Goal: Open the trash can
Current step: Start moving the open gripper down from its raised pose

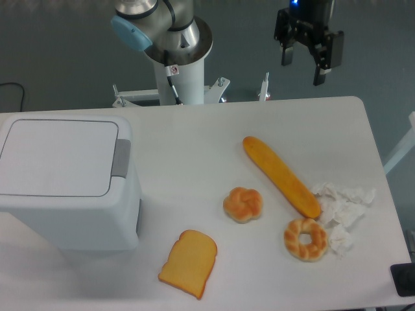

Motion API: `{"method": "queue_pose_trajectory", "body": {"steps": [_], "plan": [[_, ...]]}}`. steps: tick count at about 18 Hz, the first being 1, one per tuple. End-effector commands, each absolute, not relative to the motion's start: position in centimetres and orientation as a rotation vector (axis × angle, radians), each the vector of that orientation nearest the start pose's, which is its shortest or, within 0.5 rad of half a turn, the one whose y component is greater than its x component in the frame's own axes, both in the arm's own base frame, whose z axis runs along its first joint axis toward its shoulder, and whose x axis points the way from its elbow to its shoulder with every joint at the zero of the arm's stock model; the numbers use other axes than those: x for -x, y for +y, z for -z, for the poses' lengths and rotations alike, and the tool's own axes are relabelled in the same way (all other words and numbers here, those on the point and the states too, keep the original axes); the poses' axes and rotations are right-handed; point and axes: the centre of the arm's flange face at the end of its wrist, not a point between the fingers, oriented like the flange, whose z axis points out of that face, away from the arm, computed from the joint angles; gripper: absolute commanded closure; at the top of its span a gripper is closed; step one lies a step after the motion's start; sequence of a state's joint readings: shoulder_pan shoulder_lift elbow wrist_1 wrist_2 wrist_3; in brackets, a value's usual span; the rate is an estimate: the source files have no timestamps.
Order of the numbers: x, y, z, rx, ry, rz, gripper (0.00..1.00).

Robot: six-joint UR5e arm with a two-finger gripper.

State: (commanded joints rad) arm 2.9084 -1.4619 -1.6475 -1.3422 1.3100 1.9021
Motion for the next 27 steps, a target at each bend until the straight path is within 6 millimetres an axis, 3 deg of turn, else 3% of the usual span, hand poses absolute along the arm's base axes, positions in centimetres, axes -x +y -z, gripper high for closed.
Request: {"method": "queue_pose_trajectory", "body": {"steps": [16, 27], "plan": [[41.2, 27.2, -53.5, 2.733, 0.737, -0.377, 0.00], [40.1, 29.1, -53.5, 2.685, 0.717, -0.348, 0.00]]}}
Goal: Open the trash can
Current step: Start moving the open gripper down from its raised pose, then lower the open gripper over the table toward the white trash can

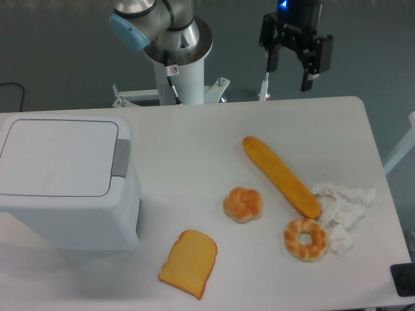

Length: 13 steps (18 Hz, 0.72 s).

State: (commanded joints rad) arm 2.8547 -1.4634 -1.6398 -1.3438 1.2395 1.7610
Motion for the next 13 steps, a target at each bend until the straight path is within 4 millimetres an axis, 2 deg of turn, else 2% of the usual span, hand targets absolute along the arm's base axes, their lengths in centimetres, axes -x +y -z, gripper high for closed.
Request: {"method": "queue_pose_trajectory", "body": {"steps": [5, 9, 13], "plan": [[39.9, 29.2, -53.5, 2.686, 0.653, -0.331, 0.00], [38.6, 30.4, -53.1, 2.692, 0.615, -0.299, 0.00], [38.7, 31.2, -53.6, 2.700, 0.493, -0.288, 0.00]]}}
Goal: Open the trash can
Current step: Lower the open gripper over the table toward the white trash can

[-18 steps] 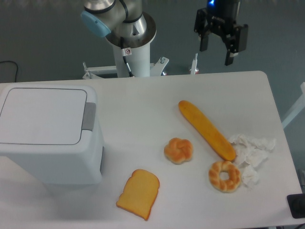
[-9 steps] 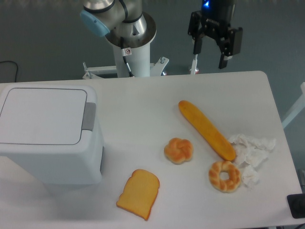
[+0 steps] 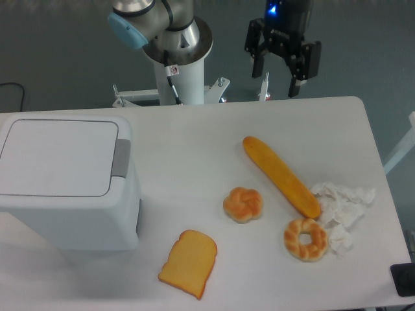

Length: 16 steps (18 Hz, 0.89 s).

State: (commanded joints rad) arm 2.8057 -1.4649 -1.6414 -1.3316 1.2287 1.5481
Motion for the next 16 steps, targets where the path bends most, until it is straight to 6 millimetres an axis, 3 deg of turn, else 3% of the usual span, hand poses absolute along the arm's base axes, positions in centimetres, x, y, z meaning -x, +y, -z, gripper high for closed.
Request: {"method": "queue_pose_trajectory", "body": {"steps": [7, 16], "plan": [[38.0, 34.2, -53.7, 2.688, 0.291, -0.279, 0.00], [38.3, 35.6, -54.7, 2.664, 0.112, -0.235, 0.00]]}}
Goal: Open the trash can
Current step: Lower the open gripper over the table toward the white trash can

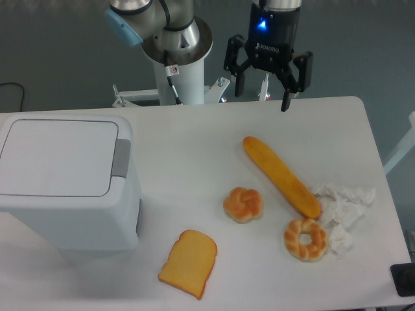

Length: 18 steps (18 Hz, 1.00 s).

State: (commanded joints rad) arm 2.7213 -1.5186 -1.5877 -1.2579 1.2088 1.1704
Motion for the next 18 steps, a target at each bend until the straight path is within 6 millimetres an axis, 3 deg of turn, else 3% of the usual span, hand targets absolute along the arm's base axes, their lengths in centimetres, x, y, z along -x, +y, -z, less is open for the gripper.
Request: {"method": "queue_pose_trajectory", "body": {"steps": [11, 18], "plan": [[38.2, 36.5, -55.8, 2.569, -0.097, -0.129, 0.00], [36.5, 38.9, -55.3, 2.562, -0.197, -0.048, 0.00]]}}
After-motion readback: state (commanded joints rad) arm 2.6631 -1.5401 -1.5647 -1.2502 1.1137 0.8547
